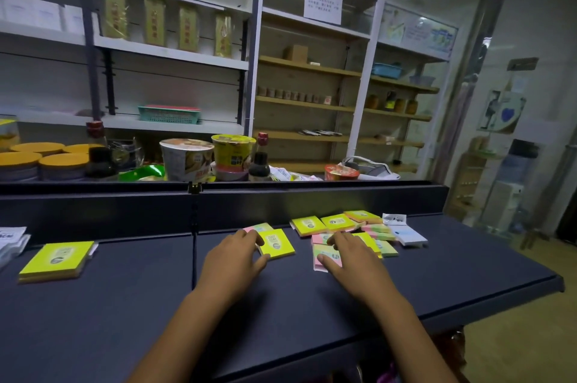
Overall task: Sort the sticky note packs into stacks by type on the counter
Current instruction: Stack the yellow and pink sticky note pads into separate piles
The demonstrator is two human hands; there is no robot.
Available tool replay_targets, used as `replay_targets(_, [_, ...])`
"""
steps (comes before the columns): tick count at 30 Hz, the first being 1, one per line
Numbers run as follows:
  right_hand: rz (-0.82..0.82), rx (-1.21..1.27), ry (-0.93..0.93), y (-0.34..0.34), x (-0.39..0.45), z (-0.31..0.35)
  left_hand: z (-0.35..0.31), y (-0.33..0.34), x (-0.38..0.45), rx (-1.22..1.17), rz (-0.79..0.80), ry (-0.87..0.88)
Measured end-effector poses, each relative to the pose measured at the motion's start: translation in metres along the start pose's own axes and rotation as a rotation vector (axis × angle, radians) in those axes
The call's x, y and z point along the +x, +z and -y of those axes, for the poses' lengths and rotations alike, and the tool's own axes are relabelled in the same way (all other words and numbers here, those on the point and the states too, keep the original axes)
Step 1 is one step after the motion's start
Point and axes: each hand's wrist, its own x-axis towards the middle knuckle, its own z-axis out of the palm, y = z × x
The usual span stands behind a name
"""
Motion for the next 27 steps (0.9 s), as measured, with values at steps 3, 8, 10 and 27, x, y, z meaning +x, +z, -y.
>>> replay_targets(3, [0.006,0.008,-0.026,0.010,0.027,-0.012,0.000,0.012,0.022,0.008,-0.002,-0.030])
replay_targets(8, [0.025,0.039,-0.124,0.027,0.072,-0.027,0.002,0.035,0.052,0.031,0.005,-0.117])
replay_targets(10, [0.034,0.047,-0.163,0.033,0.090,-0.034,0.003,0.042,0.062,0.039,0.009,-0.147])
replay_targets(27, [0.011,0.204,-0.364,0.071,0.179,-0.013,0.027,0.059,0.070,-0.004,0.195,-0.226])
